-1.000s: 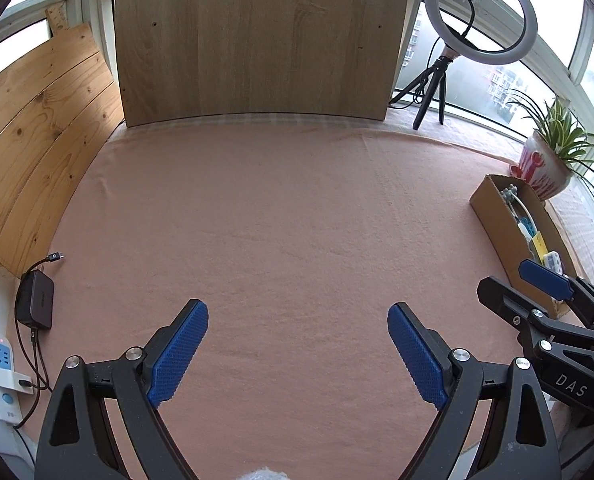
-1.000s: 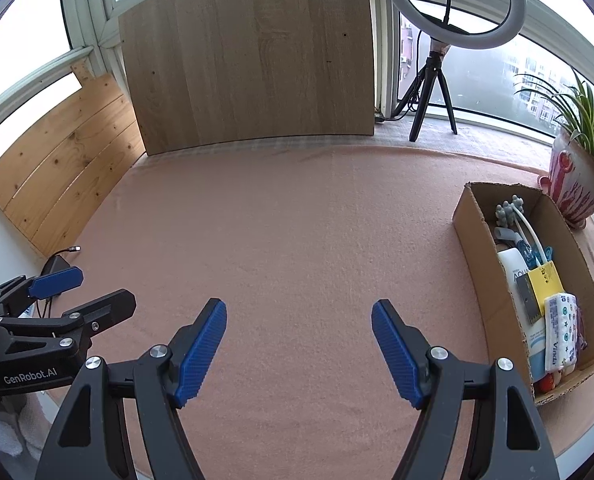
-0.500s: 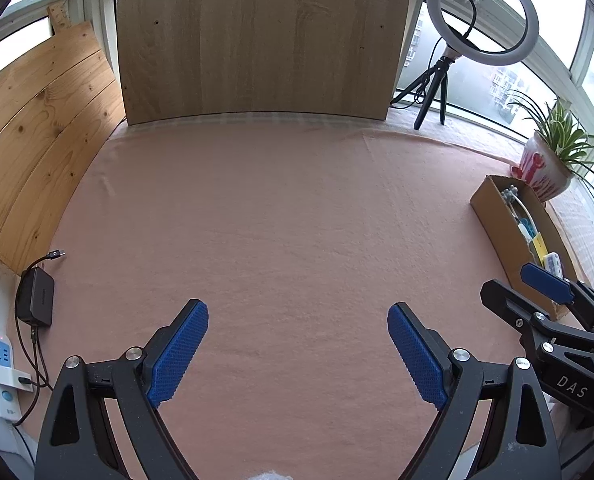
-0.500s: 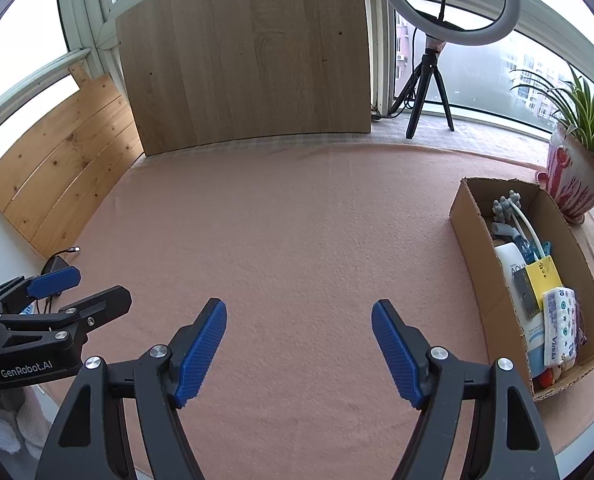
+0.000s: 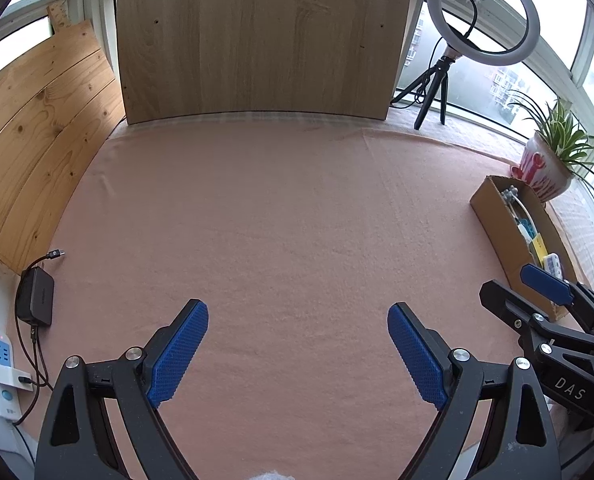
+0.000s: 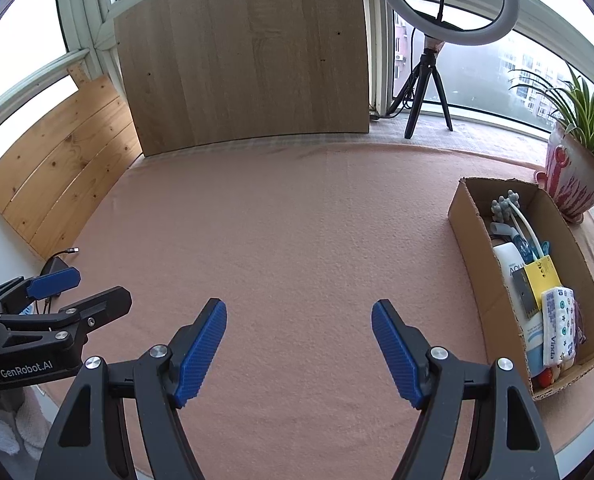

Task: Organize objects

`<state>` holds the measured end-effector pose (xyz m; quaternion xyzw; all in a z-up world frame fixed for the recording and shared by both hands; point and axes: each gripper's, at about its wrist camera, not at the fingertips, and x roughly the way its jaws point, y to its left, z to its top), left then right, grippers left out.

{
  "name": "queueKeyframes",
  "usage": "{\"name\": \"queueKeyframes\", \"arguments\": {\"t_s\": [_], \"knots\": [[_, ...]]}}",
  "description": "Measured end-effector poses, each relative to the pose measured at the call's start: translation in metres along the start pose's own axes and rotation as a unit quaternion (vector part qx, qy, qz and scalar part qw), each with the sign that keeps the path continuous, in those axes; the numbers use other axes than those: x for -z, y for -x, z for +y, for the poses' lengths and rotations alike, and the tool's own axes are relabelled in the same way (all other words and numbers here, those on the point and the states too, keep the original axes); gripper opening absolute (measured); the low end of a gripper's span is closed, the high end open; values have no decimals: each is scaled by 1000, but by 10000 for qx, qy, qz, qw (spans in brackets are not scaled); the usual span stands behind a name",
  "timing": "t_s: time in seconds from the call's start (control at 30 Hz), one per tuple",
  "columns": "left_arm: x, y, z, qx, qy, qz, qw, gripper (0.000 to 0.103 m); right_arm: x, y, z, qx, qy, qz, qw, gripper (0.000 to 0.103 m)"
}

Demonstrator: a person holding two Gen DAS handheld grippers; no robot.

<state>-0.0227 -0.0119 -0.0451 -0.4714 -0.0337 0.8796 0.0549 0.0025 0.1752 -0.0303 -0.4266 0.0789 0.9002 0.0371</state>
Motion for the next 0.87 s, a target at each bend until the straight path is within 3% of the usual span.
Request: {"name": "queueKeyframes", "arguments": {"t_s": [0.6,0.87], "knots": [[-1,-6,-1,29,14,51,10000,93,2,-6,-1,-9,-52,98,9999,72],[-1,-36,13,-45,176,219,9996,93,10,-30,-5,98,-31,314,9995,75]]}}
